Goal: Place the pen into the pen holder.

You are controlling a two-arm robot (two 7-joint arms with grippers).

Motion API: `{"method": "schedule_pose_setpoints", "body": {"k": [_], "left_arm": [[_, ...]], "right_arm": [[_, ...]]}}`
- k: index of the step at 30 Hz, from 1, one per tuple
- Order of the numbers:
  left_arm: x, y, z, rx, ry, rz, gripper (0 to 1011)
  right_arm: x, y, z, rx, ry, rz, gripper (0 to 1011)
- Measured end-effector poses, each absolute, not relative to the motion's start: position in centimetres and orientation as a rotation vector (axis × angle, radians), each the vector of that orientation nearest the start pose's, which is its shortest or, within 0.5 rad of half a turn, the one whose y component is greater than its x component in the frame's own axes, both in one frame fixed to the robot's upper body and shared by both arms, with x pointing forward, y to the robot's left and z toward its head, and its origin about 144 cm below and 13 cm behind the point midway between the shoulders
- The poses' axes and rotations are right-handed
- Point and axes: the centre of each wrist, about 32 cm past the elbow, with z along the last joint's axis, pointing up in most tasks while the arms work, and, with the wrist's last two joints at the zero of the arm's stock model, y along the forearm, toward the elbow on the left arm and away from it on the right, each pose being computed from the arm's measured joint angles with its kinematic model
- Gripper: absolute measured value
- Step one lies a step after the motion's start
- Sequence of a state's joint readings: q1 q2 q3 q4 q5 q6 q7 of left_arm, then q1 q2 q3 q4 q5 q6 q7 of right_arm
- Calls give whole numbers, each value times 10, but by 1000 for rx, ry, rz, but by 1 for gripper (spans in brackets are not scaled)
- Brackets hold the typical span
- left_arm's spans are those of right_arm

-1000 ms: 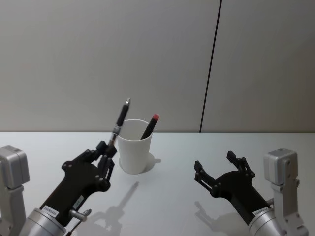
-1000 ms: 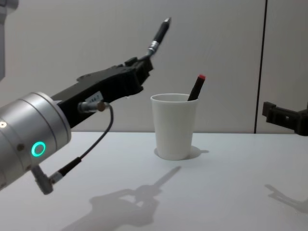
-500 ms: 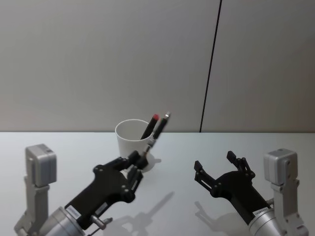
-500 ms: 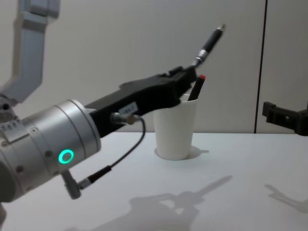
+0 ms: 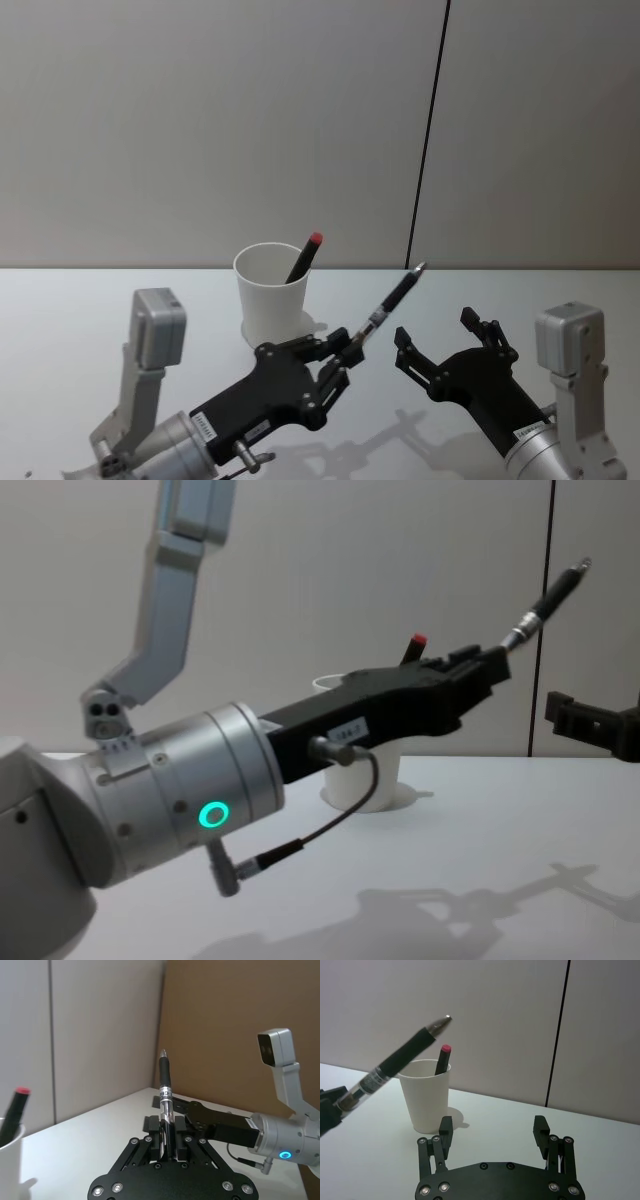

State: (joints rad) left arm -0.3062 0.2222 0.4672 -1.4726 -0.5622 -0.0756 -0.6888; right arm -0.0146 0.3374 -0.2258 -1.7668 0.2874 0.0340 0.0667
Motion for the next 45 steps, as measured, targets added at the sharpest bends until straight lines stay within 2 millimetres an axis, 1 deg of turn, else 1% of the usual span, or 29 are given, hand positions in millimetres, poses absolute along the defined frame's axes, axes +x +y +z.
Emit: {"method": "schedule_pose_setpoints", "body": {"k": [7, 17, 30, 33, 38, 40, 45], "left_arm": [[524, 149, 1191, -269, 17, 395, 180], [531, 143, 1190, -258, 14, 356, 180], [534, 140, 1190, -253, 12, 336, 180], [535, 139, 1190, -253, 12, 334, 180], [535, 139, 1190, -251, 12, 332, 180], [535, 139, 1190, -251, 12, 331, 180], [536, 139, 1190, -251, 12, 330, 180]], "right_arm": [[443, -238, 1189, 26, -75, -1224, 1001], [439, -249, 1191, 27, -55, -1188, 1001], [421, -281, 1197, 26, 14, -1108, 1001], [416, -292, 1200, 38, 51, -1067, 1001], [412, -300, 1202, 55, 93, -1025, 1001], [409, -307, 1205, 72, 134, -990, 1001], [406, -316, 1208, 103, 195, -938, 1001]]}}
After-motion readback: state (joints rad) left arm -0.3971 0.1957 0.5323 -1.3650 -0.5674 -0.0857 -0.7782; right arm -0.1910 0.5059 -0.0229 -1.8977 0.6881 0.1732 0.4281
